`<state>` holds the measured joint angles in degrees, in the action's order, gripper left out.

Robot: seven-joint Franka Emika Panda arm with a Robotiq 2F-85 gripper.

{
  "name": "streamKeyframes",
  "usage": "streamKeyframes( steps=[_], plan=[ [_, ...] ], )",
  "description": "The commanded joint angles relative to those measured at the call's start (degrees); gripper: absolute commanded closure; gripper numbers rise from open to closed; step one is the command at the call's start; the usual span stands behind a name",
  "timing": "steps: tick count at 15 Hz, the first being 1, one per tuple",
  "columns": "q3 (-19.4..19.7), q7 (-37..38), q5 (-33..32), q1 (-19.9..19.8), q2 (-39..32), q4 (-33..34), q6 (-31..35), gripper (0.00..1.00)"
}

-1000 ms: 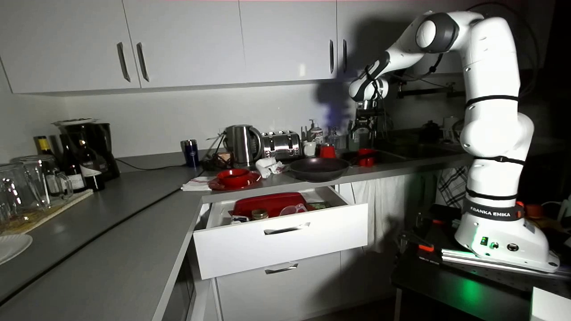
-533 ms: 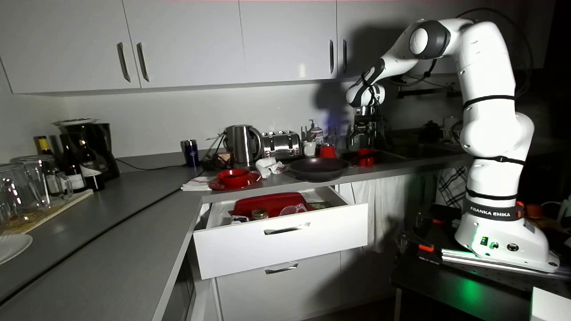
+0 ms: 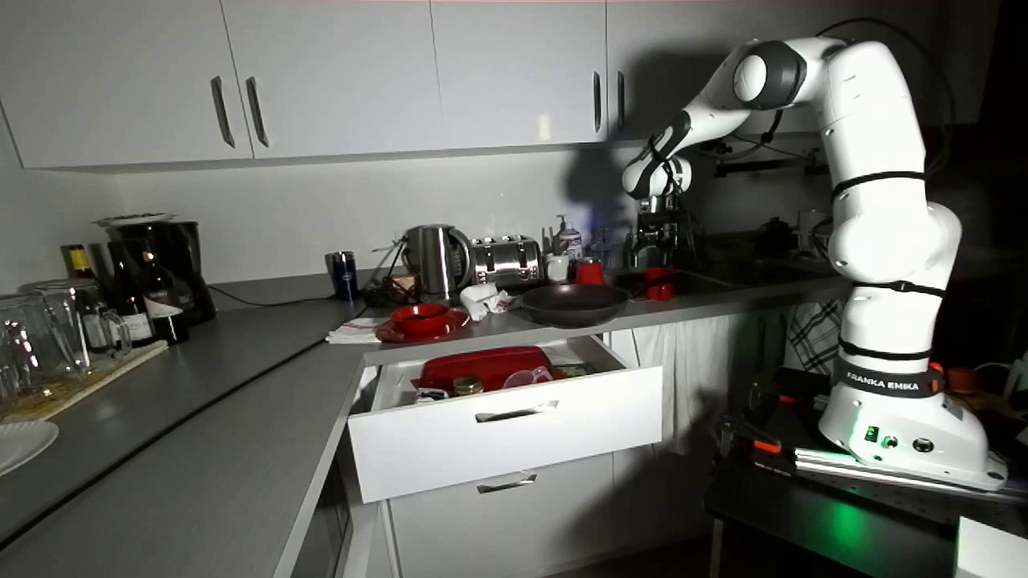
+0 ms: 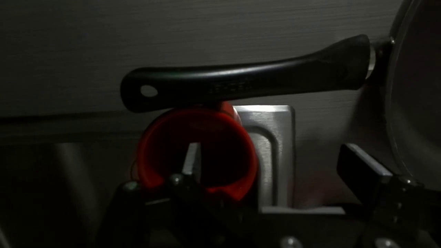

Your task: Put the orange cup in the drawer

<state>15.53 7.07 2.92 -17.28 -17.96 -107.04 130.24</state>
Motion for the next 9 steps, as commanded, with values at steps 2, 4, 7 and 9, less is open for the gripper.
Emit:
streamKeyframes(
  steps=[2, 4, 7, 9],
  plan=[
    [1.20, -0.56, -1.38, -0.96, -2.29, 2.05, -0.32, 0.00],
    [1.32, -1.18, -0.99, -1.47, -2.73, 2.10, -0.16, 0.00],
    [0.92, -3.12, -0.52, -2.08, -3.15, 1.84, 0.79, 0.00],
    [0.54, -4.97, -0.54, -2.12, -3.08, 1.53, 1.97, 0.00]
  ],
)
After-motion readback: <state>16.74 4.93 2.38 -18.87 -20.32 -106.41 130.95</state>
